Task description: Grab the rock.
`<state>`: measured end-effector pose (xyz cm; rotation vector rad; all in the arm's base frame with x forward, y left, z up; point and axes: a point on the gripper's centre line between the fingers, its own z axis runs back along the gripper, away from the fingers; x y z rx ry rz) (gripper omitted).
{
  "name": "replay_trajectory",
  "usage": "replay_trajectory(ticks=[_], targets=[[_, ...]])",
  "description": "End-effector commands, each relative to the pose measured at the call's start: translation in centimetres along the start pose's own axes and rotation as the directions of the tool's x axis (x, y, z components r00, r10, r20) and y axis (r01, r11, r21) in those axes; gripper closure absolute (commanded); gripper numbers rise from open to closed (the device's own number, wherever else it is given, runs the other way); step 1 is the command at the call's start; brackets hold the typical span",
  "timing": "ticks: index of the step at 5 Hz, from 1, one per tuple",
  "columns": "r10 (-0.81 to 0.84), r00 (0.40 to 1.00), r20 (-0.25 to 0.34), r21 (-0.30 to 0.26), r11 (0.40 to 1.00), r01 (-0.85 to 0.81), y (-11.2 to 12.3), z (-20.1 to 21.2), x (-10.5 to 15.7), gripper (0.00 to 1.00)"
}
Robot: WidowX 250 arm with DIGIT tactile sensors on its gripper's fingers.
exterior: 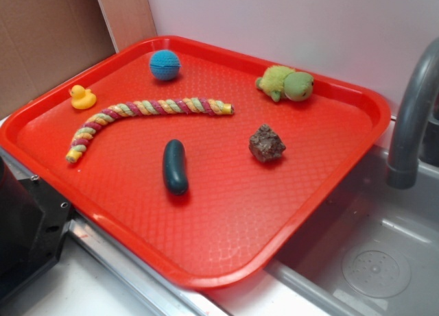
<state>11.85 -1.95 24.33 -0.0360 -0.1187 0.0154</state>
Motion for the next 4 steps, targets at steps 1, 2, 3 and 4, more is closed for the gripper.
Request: replay_trajectory(ticks=[1, 2, 3, 4], targets=[[0.000, 1.000, 0.000, 0.000, 1.000, 0.000, 0.0, 0.0, 0.0, 0.00], [0.013, 0.999, 0.032, -0.017, 1.000, -0.012, -0.8, -0.6, 4.9, 0.00], [0.099, 0.995, 0.001, -0.002, 0.995, -0.099, 0.0, -1.7, 9.9, 0.00], [0.071, 0.997, -0.006, -0.020, 0.997, -0.071, 0.1, -4.2, 14.7, 0.00]])
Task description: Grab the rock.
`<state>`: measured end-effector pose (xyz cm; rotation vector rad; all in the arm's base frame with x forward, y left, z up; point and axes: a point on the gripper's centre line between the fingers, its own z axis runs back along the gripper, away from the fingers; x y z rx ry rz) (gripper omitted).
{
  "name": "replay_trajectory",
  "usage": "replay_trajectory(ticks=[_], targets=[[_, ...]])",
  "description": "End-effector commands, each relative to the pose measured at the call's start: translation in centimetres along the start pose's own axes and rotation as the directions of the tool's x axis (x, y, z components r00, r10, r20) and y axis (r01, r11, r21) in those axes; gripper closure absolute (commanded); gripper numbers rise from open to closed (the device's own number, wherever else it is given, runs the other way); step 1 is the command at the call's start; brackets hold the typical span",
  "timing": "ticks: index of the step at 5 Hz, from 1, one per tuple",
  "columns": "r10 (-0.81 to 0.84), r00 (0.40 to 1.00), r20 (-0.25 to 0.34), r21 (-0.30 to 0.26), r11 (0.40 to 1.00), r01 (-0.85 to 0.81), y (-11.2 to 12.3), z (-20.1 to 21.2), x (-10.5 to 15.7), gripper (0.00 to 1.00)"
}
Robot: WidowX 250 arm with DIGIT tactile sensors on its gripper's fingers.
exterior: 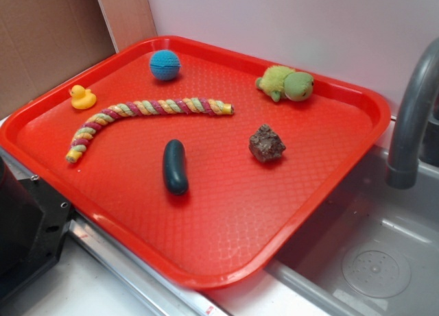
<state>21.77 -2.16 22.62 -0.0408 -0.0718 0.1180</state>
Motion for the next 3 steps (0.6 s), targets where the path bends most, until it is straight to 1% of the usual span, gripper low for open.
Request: replay_trajectory(ticks=[1, 2, 3], targets=[[-0.033, 0.999, 0.038, -0.022, 0.999, 0.034, -0.2, -1.0, 5.1, 0.00], [-0.033, 0.999, 0.038, -0.022, 0.999, 0.034, -0.2, -1.0, 5.1, 0.00], [-0.047, 0.997, 0.068, -0.062, 0.997, 0.051, -1.4, -4.1, 5.6, 0.00]])
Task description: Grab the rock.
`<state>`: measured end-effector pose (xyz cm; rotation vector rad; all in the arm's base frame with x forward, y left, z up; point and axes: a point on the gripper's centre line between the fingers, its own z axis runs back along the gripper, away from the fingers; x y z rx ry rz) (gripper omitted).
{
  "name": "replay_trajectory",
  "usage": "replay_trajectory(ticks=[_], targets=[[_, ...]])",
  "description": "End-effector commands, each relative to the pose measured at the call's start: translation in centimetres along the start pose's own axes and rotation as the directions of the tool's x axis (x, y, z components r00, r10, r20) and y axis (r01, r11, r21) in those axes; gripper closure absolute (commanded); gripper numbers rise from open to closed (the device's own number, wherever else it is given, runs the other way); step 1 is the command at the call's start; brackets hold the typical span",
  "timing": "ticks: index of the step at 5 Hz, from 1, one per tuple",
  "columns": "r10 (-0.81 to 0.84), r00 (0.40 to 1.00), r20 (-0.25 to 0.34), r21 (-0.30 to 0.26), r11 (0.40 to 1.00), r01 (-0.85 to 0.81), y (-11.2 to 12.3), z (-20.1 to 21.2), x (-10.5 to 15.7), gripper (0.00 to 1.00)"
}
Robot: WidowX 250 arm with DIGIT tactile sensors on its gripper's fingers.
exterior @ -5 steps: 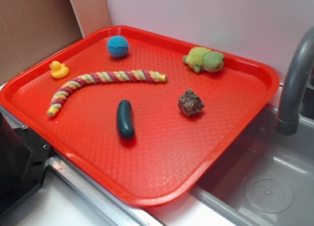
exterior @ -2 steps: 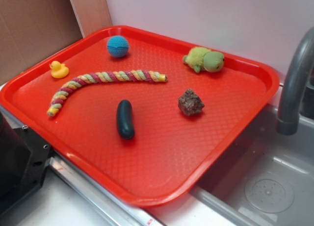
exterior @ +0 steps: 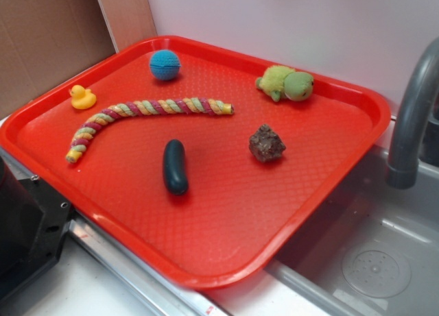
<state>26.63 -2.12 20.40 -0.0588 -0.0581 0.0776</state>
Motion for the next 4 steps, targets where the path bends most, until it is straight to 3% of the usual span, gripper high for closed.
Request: replay_trajectory(ticks=[1, 2, 3, 4], targets=[[-0.120, 0.982, 0.144, -0.119, 0.983, 0.137, -6.2, -0.8, 0.8, 0.00], [-0.220, 0.969, 0.108, -0.152, 0.960, 0.235, -11.0, -2.1, -0.9, 0.00], [-0.290, 0.954, 0.078, -0.144, 0.943, 0.299, -13.6, -3.9, -2.1, 0.00], [-0.258, 0.964, 0.067, -0.080, 0.961, 0.263, -12.6, -5.3, -2.4, 0.00]])
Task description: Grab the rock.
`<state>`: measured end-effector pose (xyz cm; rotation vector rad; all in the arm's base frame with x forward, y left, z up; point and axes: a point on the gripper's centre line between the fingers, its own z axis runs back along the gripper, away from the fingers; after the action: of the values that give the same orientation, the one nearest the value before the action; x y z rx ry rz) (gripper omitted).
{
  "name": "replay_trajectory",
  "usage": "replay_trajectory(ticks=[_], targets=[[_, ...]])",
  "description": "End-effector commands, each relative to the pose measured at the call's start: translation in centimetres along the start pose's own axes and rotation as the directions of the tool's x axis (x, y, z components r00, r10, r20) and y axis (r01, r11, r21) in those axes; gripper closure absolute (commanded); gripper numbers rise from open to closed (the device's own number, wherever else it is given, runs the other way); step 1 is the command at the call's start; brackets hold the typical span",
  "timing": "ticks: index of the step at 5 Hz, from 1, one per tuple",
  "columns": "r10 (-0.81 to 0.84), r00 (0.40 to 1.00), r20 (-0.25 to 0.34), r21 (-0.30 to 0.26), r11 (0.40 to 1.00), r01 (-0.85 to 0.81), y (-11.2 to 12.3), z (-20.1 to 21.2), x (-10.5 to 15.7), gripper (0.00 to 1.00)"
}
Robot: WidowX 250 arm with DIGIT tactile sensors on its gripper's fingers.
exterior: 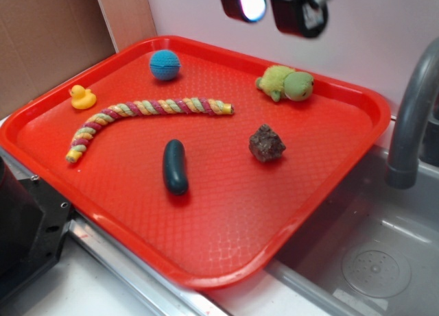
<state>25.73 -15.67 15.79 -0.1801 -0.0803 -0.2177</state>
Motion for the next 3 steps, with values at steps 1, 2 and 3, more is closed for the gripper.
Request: replay_trajectory(ticks=[1, 2, 3], targets=[[0.035, 0.999, 0.026, 0.222, 0.974, -0.040, 3.3, -2.5, -0.3, 0.00], [0.064, 0.998, -0.016, 0.253, 0.966, -0.058, 4.9, -4.6, -0.1, 0.00], [0.116, 0.990, -0.078, 0.298, 0.950, -0.088, 5.2, -6.2, 0.1, 0.00]])
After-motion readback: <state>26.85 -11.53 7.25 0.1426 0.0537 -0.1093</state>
